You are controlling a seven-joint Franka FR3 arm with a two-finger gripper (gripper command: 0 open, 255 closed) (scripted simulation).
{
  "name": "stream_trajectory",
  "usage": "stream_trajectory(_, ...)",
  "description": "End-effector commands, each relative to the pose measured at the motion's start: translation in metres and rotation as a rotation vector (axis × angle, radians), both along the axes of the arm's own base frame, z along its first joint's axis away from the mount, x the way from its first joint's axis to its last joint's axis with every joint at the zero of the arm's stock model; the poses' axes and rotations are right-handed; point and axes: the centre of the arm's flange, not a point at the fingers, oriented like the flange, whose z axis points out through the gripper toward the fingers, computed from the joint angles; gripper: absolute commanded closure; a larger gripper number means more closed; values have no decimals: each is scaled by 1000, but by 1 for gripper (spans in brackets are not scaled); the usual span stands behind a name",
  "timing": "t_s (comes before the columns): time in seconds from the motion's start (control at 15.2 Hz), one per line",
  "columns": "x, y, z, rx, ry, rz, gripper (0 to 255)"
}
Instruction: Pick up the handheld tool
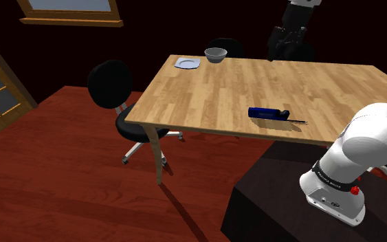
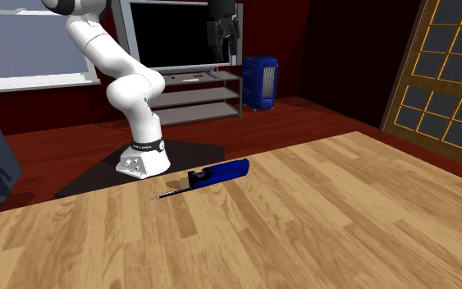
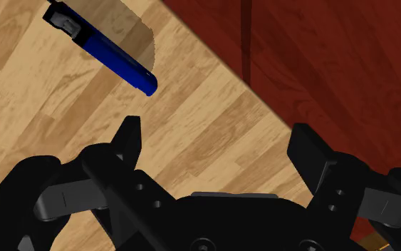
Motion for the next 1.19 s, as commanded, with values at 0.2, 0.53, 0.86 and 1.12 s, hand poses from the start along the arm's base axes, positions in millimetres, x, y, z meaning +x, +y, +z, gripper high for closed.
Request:
stream_trajectory(0.2, -4, -13, -36, -13, 2, 106, 0)
stream_trajectory(0.53, -7, -37, -97, -34, 6, 282, 0)
stream_trajectory(0.86, -6, -62, -157, -55, 9, 458, 0)
stream_trajectory(1.12, -2, -83, -204, -72, 12, 598, 0)
